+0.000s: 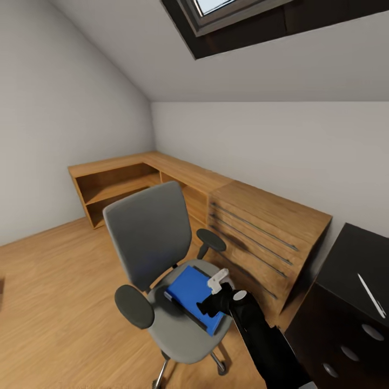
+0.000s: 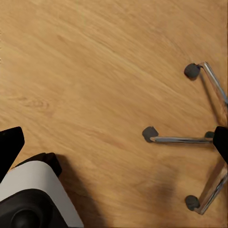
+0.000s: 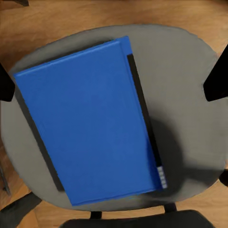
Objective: In the bedroom, organize the workspace by keeping the computer under the desk, ensuring the monitor is on the desk, placing the keyboard on the desk next to the monitor, placing the mouse on the desk next to the keyboard, moving the folder from the swivel chair onto the desk next to the mouse, stacking the notebook on top of the folder with the pen on top of the notebook, and positioning the swivel chair next to the desk.
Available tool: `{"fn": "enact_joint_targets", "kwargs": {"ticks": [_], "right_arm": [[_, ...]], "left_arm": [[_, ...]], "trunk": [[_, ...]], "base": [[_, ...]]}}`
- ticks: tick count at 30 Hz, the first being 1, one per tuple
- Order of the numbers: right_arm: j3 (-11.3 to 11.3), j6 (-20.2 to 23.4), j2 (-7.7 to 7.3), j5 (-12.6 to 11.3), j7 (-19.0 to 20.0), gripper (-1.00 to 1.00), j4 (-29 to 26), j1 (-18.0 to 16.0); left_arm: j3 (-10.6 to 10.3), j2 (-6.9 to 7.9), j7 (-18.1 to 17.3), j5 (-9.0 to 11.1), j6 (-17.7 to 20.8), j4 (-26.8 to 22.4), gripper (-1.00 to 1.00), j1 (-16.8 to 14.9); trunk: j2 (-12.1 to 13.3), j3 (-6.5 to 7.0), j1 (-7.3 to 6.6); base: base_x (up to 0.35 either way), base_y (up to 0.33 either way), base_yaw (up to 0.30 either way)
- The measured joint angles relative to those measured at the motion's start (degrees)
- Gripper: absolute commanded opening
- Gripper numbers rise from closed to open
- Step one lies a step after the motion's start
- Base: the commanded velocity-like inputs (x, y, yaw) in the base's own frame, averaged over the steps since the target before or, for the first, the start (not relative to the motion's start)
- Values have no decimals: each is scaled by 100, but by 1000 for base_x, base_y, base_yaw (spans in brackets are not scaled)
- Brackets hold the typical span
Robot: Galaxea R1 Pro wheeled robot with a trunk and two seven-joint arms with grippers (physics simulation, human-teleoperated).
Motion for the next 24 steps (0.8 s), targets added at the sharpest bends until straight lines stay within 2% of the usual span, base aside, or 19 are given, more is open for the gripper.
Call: {"fn": "enact_joint_targets", "kwargs": {"ticks": [4, 9, 11, 13, 15, 24], "right_arm": [[57, -87, 11, -16, -145, 100, 55, -3], [83, -127, 8, -22, -215, 100, 79, -4], [85, -134, 5, -23, -224, 100, 81, -5], [78, -142, -2, -29, -214, 100, 50, -5], [66, -144, -7, -44, -202, 100, 34, -9], [43, -131, -31, -91, -189, 100, -161, -10]], "left_arm": [[0, 5, 264, 9, 173, -340, 100, -22], [-19, -10, 427, -4, 215, -469, 100, -68], [-62, -24, 456, -7, 212, -434, 100, -83], [-214, -72, 486, -17, 157, -171, 100, -101], [-268, -90, 496, -17, 90, -51, 100, -106], [-304, -122, 537, -22, 39, 65, 100, -110]], "trunk": [[0, 0, 0], [0, 0, 0], [0, 0, 0], [0, -3, 0], [0, -7, 0], [0, -10, -2]], "base": [[0, 0, 279], [0, 0, 279], [0, 0, 268], [0, 0, 190], [14, -30, 131], [158, -195, 27]]}}
